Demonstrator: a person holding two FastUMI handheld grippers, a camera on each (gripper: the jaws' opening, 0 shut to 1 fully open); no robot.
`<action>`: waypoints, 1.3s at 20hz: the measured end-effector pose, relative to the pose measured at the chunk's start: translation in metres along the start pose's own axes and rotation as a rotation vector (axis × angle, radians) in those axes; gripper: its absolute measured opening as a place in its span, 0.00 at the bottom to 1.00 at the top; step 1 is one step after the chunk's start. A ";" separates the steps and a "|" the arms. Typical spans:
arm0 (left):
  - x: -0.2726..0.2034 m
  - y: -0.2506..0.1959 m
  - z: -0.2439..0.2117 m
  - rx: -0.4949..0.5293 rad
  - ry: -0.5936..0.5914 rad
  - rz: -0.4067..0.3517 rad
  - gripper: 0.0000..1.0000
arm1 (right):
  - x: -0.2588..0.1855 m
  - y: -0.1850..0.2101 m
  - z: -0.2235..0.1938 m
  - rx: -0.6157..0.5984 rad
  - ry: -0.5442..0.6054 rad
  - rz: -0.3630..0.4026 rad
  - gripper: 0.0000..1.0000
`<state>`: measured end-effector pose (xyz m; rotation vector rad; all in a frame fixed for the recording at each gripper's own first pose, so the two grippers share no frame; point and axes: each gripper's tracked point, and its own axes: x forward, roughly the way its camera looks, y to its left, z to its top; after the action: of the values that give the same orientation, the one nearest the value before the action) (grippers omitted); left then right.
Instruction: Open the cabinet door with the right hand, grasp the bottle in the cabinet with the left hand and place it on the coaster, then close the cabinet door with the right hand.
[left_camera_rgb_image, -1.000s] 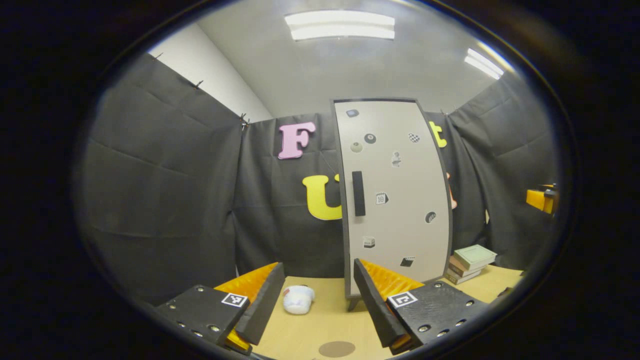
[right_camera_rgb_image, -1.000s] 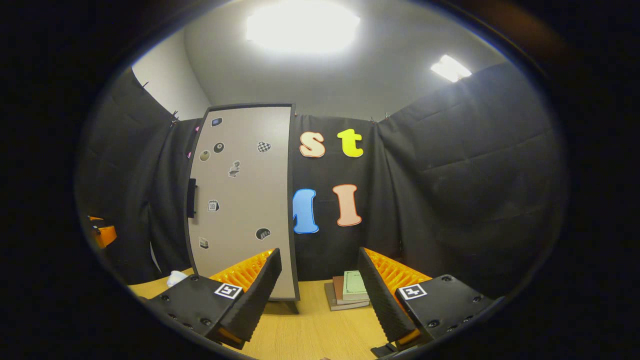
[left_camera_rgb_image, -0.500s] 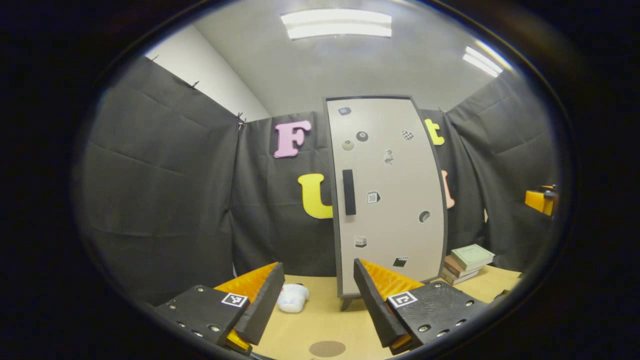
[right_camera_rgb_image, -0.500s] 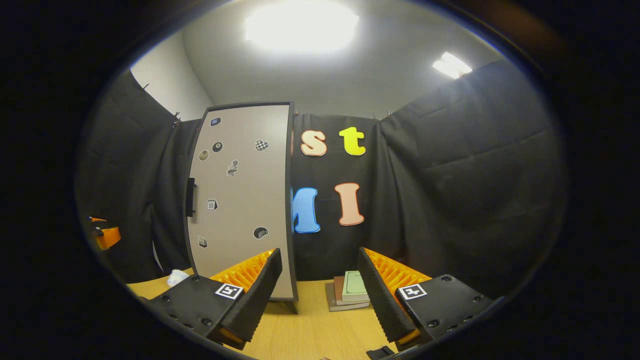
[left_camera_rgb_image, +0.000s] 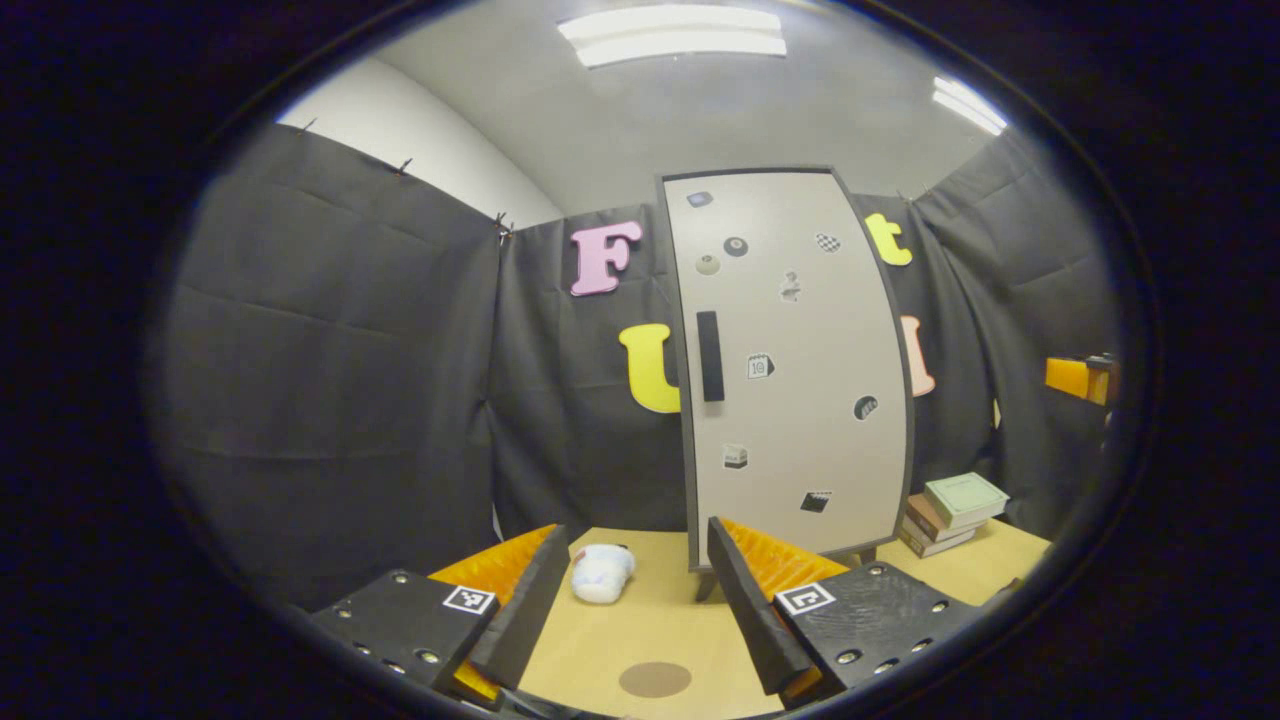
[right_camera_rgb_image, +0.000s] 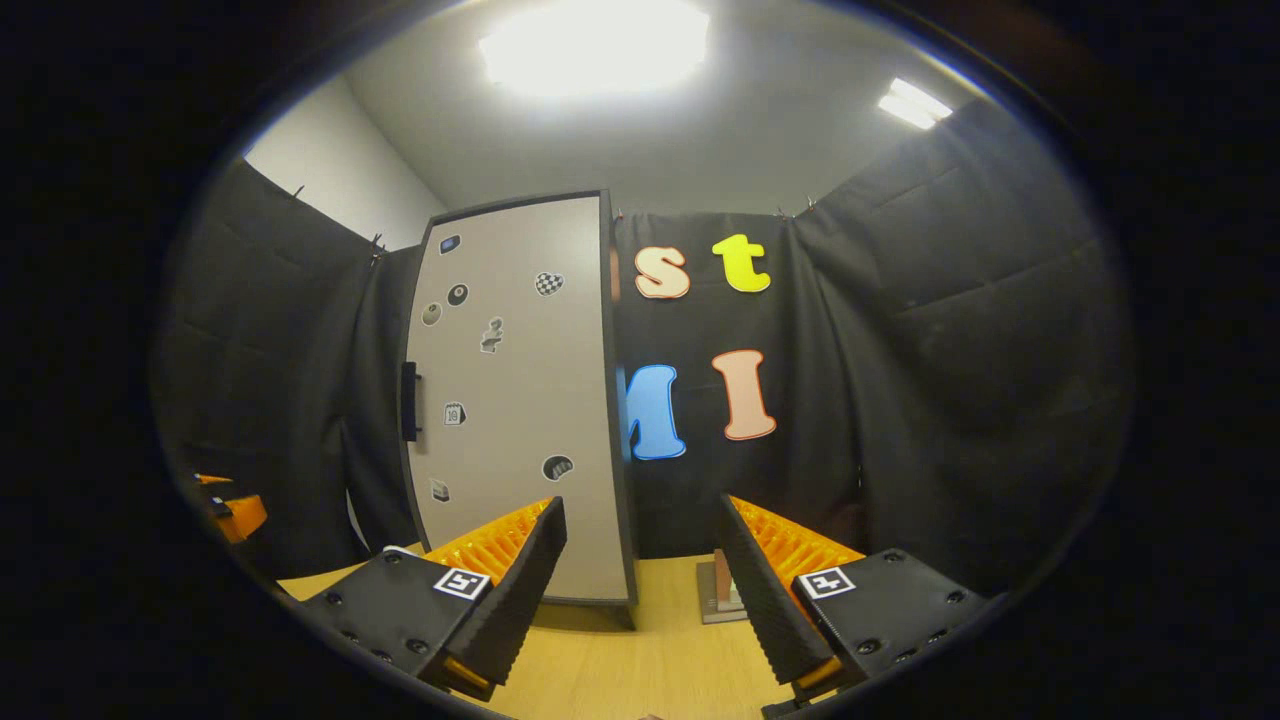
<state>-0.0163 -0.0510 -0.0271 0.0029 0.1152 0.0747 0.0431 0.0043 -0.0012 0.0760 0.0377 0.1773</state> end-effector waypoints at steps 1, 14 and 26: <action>0.000 0.004 -0.002 0.001 0.003 0.001 0.89 | 0.004 0.005 0.004 -0.003 -0.011 0.010 0.93; 0.065 0.112 -0.008 -0.021 -0.031 0.009 0.83 | 0.073 0.137 0.051 0.028 -0.051 0.119 0.97; 0.073 0.258 -0.043 0.024 0.002 0.125 0.83 | 0.153 0.283 0.051 0.022 -0.003 0.246 0.93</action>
<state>0.0317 0.2117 -0.0767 0.0336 0.1177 0.1982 0.1465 0.3054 0.0672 0.1025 0.0273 0.4228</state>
